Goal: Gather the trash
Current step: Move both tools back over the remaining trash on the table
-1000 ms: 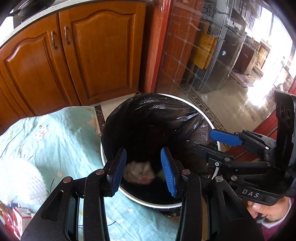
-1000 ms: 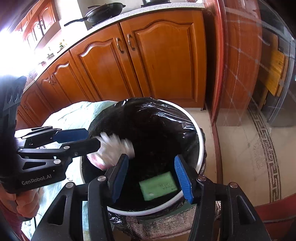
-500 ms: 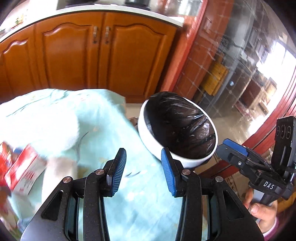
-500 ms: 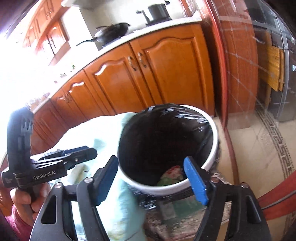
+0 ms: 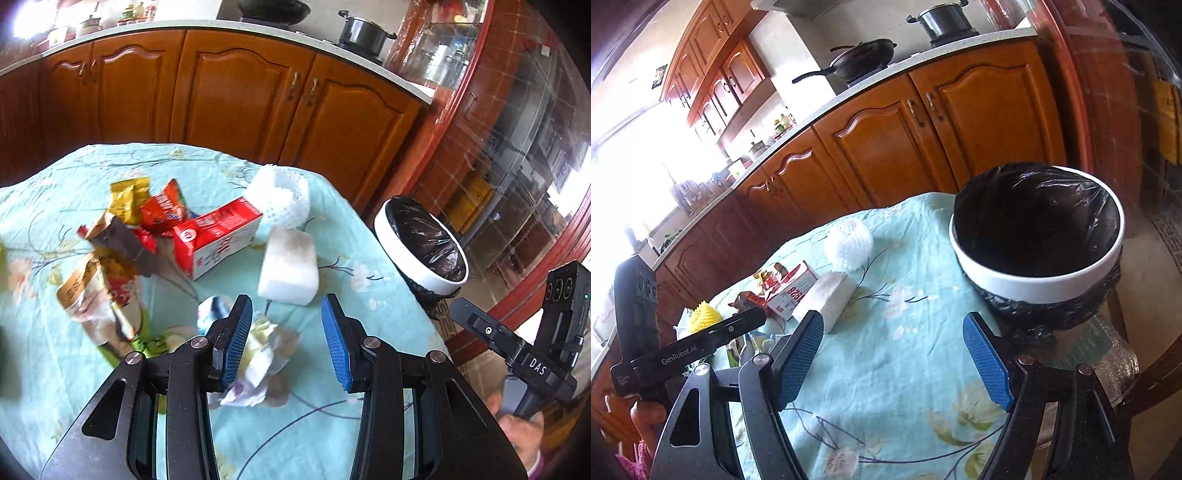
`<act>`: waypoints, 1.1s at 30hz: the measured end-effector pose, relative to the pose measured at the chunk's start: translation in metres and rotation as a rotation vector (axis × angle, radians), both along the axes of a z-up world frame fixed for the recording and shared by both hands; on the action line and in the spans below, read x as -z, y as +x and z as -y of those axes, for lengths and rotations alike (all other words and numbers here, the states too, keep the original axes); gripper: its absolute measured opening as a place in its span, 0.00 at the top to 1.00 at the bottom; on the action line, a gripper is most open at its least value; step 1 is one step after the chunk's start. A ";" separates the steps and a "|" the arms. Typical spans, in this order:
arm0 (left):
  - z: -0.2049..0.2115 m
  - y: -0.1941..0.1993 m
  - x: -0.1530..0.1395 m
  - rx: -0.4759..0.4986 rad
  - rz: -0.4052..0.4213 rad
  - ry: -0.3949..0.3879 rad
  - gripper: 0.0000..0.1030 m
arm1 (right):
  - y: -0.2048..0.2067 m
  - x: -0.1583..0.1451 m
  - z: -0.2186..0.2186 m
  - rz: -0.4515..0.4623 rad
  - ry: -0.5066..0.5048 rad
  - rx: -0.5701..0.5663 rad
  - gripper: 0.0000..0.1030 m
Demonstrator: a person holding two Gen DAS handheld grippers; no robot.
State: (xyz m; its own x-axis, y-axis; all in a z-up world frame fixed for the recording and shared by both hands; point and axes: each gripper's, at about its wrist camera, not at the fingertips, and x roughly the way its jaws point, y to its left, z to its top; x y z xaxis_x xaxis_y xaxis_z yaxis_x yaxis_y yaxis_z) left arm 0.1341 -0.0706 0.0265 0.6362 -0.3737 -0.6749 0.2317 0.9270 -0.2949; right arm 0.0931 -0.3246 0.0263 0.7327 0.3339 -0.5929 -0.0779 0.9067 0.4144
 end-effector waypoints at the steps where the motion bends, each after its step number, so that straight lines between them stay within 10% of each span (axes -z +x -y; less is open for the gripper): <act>1: -0.007 -0.003 0.002 -0.013 -0.004 -0.002 0.62 | -0.001 0.002 -0.006 -0.007 0.001 -0.012 0.23; 33: -0.110 -0.019 0.016 -0.224 -0.059 -0.014 0.62 | 0.010 0.014 -0.114 -0.043 -0.003 -0.222 0.23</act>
